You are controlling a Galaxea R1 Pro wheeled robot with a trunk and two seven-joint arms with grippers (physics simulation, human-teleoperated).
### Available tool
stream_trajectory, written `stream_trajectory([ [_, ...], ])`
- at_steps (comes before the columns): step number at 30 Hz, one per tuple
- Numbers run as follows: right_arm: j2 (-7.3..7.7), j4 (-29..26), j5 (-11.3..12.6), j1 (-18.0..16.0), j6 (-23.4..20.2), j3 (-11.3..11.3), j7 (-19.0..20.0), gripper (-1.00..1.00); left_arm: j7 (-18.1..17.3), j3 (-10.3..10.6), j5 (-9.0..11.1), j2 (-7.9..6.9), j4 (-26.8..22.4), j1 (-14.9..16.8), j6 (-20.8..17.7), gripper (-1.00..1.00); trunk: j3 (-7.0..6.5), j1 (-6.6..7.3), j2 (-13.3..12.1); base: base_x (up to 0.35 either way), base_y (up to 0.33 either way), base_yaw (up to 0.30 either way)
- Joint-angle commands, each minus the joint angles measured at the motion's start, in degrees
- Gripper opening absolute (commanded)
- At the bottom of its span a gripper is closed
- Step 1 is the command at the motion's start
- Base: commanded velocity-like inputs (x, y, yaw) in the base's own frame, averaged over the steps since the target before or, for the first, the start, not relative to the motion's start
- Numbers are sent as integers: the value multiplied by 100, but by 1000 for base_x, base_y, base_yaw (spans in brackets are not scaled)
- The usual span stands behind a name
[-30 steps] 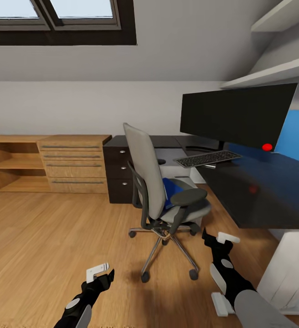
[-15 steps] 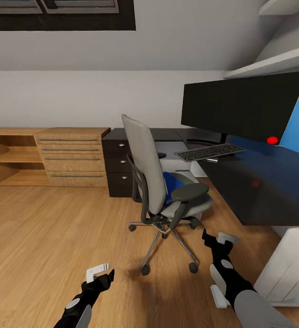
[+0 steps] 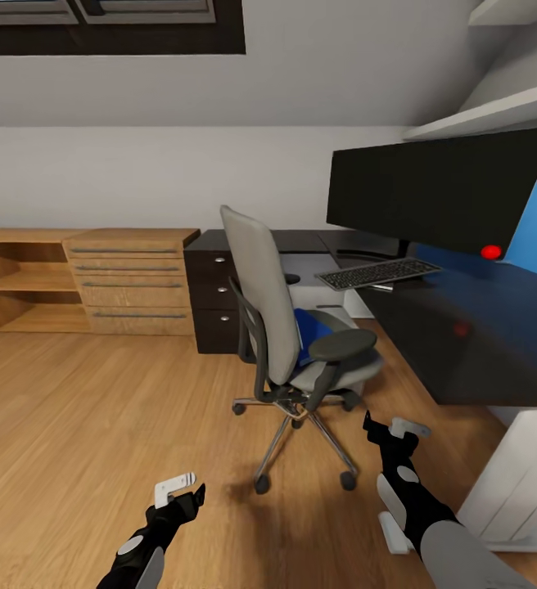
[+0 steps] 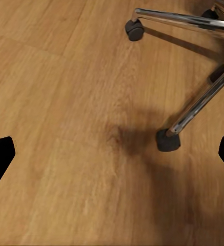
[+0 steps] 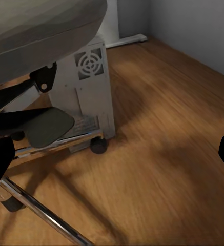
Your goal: In the bedroom, organize the workspace by keeping the computer under the desk, ensuring the monitor is on the desk, placing the keyboard on the desk next to the monitor, placing the mouse on the desk next to the keyboard, moving the folder from the swivel chair onto the desk next to the mouse, stacking the notebook on top of the folder with the pen on top of the notebook, and positioning the swivel chair next to the desk.
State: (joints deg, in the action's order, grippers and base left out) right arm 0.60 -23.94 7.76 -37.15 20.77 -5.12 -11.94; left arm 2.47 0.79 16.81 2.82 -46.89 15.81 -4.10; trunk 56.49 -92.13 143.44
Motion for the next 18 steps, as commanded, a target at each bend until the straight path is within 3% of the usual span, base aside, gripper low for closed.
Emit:
stream_trajectory([
  [1, 1, 3, 59, -3, 28, 11, 5, 100, 26, 9, 50, -1, -9, 1, -29, 100, 9, 1, 2, 0, 0, 123],
  [11, 1, 3, 51, -3, 32, 7, -1, 100, 33, 9, 50, -1, -5, 1, -33, 100, 52, 1, 2, 9, 0, 156],
  [18, 1, 3, 50, -3, 32, 3, -1, 100, 34, 9, 50, -1, -1, 1, -36, 100, 58, 1, 2, 168, 0, 30],
])
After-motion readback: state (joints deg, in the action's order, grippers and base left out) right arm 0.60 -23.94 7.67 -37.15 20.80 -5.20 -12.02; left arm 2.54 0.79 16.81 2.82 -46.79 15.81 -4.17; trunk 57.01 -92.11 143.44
